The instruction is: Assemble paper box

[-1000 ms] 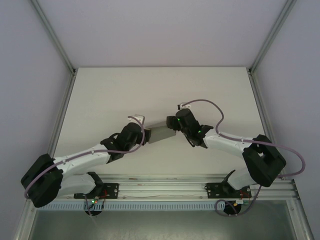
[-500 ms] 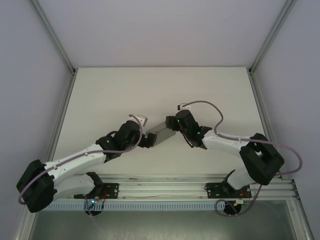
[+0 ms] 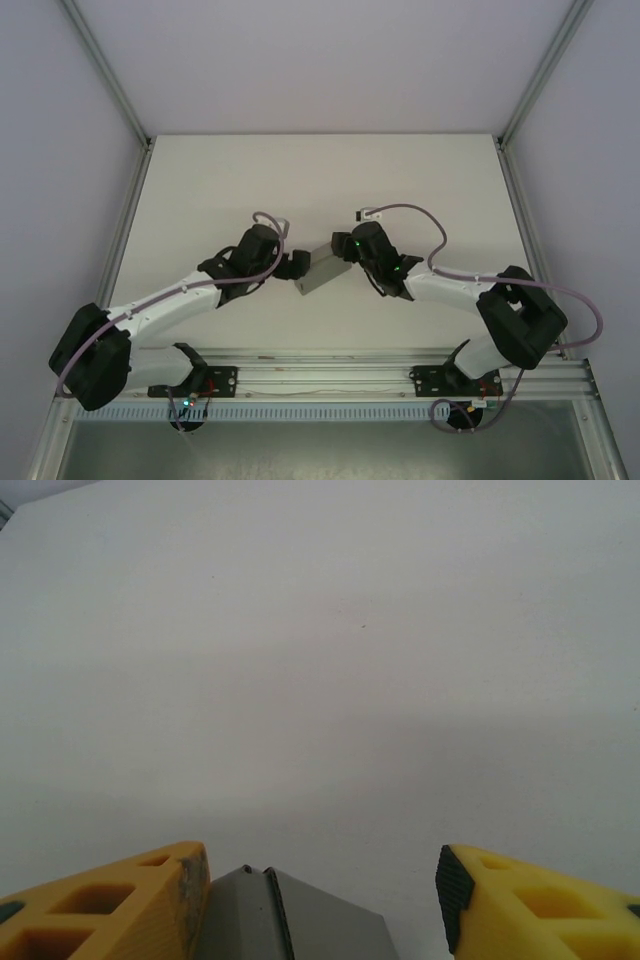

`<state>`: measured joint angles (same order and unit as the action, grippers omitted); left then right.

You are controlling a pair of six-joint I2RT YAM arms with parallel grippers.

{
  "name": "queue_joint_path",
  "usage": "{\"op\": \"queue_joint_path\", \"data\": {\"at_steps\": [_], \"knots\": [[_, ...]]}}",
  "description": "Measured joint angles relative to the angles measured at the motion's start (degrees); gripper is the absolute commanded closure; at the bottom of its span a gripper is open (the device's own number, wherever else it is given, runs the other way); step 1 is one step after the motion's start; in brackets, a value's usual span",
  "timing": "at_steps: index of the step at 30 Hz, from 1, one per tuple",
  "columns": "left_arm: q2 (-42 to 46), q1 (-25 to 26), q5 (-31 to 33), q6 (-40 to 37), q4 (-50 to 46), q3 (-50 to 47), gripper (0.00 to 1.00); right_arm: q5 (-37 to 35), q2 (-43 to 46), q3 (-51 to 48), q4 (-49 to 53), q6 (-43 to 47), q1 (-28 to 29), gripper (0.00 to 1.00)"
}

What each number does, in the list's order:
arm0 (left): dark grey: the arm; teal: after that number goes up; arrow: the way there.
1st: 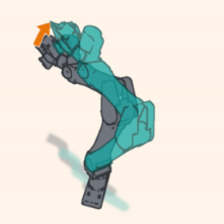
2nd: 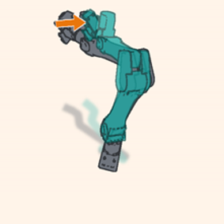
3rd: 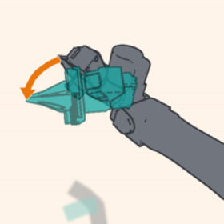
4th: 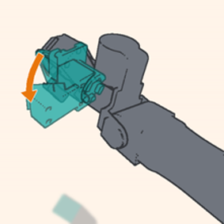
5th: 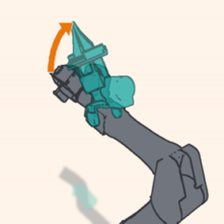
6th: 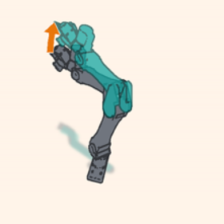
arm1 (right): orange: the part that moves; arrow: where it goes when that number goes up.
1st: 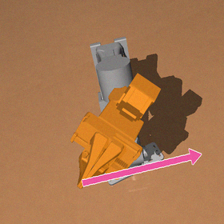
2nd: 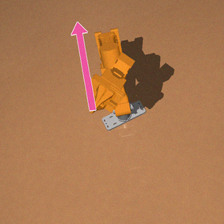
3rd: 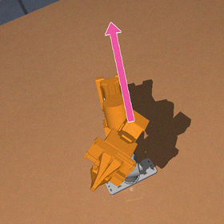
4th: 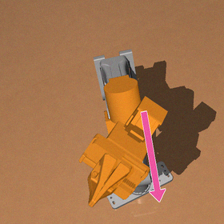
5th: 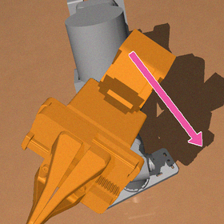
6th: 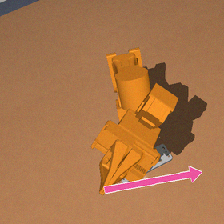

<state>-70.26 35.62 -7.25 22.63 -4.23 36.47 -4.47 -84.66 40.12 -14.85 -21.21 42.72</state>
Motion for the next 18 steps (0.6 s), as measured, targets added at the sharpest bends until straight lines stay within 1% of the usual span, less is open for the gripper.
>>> {"op": "queue_joint_path", "data": {"at_steps": [1,3,4,6,9,11,13,14,15,17,18], "knots": [[0.2,0.0,-1.14,0.26,3.85,-2.43,0.15,0.0,-0.11,-0.15,-0.31,-0.13,0.11,0.42],[1.03,-0.02,-2.45,0.55,11.02,-6.64,0.27,0.31,-0.2,-0.55,-1.4,-0.26,0.09,0.44],[1.38,0.0,-2.91,0.81,14.67,-8.72,0.3,0.57,-0.2,-1.03,-2.29,-0.39,0.09,0.46],[1.62,0.04,-3.43,1.6,21.73,-12.39,0.33,1.49,-0.13,-2.45,-4.96,-0.79,-0.04,0.49],[1.66,0.07,-4.31,2.08,30.84,-17.11,0.35,4.74,0.02,-5.38,-10.49,-1.36,-0.96,0.6],[1.57,0.07,-4.83,2.4,35.34,-19.41,0.43,8.15,-0.09,-7.32,-14.53,-1.55,-2.14,0.68],[0.83,0.28,-5.42,2.64,38.53,-20.41,0.49,12.0,-0.44,-9.25,-19.04,-1.55,-3.39,0.74],[0.31,0.39,-5.66,2.78,39.41,-20.48,0.51,13.38,-0.61,-10.03,-20.98,-1.55,-3.89,0.75],[-0.5,0.39,-5.73,2.84,40.79,-20.61,0.56,14.53,-0.74,-10.78,-22.69,-1.44,-4.37,0.76],[-2.38,0.5,-5.66,2.95,44.72,-21.51,0.64,16.02,-0.79,-11.8,-25.03,-1.03,-5.09,0.83],[-3.39,0.79,-5.55,3.02,47.45,-22.1,0.69,16.55,-0.9,-12.2,-25.92,-0.68,-5.38,0.84]]}}
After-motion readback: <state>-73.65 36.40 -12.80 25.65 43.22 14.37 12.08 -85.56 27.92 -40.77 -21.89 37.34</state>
